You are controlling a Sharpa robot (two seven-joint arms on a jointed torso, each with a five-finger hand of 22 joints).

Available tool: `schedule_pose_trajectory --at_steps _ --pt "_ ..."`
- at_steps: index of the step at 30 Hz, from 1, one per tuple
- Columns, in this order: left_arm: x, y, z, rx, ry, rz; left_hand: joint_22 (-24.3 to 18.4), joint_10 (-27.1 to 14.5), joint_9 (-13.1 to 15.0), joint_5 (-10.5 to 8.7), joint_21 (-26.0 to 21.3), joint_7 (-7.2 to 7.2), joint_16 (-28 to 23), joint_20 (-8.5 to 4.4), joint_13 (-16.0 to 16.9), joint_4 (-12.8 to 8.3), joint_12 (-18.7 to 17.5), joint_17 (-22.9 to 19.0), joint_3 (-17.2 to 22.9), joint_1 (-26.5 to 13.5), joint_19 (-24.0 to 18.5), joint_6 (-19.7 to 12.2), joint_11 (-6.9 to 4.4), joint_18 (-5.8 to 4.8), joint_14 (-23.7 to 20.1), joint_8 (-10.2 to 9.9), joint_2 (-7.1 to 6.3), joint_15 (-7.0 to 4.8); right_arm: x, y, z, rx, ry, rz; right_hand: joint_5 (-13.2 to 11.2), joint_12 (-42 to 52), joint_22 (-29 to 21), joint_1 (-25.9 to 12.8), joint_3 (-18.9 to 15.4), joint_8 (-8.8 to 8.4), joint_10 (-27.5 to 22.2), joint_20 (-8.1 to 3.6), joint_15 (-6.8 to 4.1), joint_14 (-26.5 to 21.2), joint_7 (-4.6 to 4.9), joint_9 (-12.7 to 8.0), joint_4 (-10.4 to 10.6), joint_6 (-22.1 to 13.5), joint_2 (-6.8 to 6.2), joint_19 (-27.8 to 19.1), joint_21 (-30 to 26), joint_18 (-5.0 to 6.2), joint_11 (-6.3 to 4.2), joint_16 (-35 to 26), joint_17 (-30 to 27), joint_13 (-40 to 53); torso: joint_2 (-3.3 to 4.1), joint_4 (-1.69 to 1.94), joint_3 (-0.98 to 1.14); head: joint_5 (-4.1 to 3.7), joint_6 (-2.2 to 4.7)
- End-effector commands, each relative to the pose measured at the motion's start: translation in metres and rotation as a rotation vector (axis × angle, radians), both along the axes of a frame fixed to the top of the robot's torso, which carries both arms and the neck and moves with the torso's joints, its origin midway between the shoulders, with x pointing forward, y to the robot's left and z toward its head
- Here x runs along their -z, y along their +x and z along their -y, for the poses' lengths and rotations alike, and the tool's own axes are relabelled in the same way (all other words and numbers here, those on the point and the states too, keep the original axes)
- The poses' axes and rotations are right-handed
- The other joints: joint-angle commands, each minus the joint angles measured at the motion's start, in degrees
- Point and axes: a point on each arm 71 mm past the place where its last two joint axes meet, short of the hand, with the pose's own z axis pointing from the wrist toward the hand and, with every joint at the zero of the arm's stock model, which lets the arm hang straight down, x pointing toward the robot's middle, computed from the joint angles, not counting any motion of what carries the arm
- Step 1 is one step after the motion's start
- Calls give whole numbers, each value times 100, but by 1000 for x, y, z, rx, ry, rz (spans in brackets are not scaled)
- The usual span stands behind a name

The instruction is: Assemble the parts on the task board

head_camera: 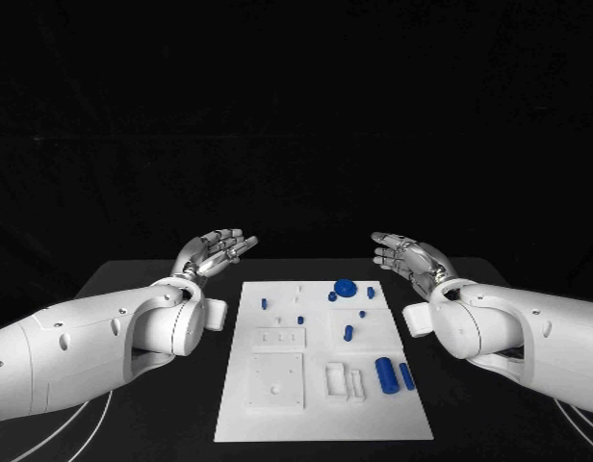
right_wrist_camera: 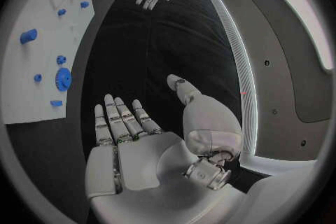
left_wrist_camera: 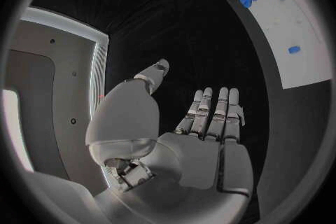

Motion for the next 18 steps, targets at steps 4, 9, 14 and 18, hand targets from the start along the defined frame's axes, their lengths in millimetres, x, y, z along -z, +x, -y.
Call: schedule_pose_trajectory --at_steps 4,9,14,18 --pt "0 0 5 58 -4 -15 185 64 37 35 43 4 37 12 8 1 23 38 44 101 47 39 8 -45 46 38 -18 9 1 3 -2 -180 -23 -117 1 25 12 74 29 41 63 18 2 37 673 21 -37 43 11 2 23 9 4 37 23 8 0 -1 -1 1 -1" --pt "1 1 5 71 -12 -18 185 69 38 36 47 5 39 11 9 1 24 40 42 107 47 36 18 -45 47 37 -12 11 1 10 7 -173 -37 -107 -97 30 113 175 45 94 129 10 9 63 688 62 -159 83 31 24 53 -2 8 78 62 13 -8 -4 -4 83 -18" --pt "1 1 5 77 -15 -21 183 90 42 36 59 12 56 6 13 -1 32 52 26 115 51 30 39 -45 69 36 16 25 1 15 9 -179 -57 -86 -170 35 159 262 51 140 200 2 16 95 699 92 -305 114 47 39 74 -12 15 122 105 18 -11 -8 -4 81 -26" --pt "1 0 2 93 -25 -22 177 220 62 36 107 137 140 -33 33 -53 77 97 -69 141 114 83 140 -45 214 62 149 60 -1 24 14 -170 -117 -33 -403 185 535 706 274 465 946 -18 65 539 785 428 -682 545 100 176 157 10 61 404 344 111 -13 -11 -10 92 -23"
